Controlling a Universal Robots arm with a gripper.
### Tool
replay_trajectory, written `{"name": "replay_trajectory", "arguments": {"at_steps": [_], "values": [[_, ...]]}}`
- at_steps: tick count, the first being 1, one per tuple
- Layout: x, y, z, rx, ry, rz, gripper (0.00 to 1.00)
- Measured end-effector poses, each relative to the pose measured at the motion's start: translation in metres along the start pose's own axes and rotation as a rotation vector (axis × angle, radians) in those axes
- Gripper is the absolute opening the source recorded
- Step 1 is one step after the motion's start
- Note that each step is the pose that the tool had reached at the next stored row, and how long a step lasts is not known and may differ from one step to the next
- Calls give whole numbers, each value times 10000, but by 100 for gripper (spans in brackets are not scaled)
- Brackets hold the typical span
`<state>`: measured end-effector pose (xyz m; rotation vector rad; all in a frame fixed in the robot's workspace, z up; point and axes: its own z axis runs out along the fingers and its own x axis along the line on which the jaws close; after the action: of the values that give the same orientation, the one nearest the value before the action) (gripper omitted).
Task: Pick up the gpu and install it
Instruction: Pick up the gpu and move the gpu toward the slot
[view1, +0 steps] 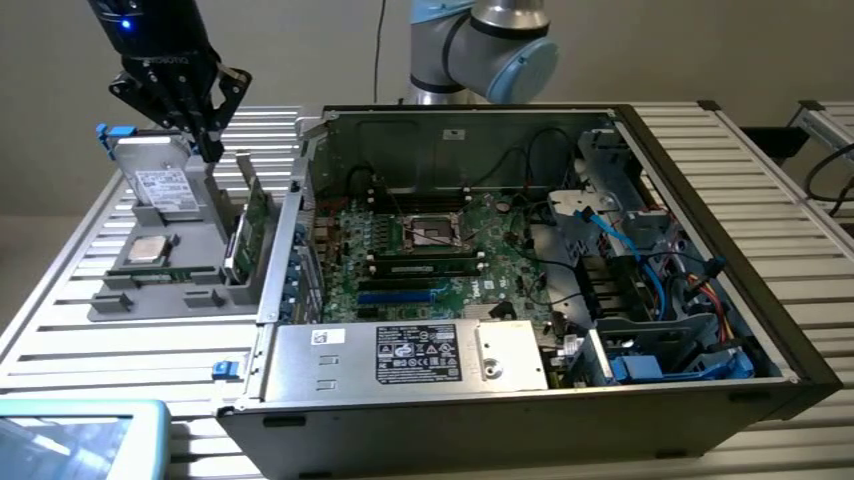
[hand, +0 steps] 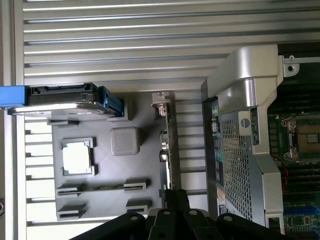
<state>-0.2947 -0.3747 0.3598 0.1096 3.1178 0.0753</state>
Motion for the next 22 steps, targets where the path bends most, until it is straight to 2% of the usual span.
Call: {"name": "replay_trajectory", "arguments": {"at_steps": [11, 14, 16, 17, 19, 21, 22], "values": [[0, 0, 0, 0, 0, 1, 13], [0, 0, 0, 0, 0, 1, 31], [0, 0, 3, 0, 0, 0, 31], [2, -1, 14, -13, 0, -2, 38], [16, -3, 46, -51, 1, -11, 38], [39, -7, 74, -118, 6, -30, 38], [51, -11, 86, -171, 12, -66, 38]]}}
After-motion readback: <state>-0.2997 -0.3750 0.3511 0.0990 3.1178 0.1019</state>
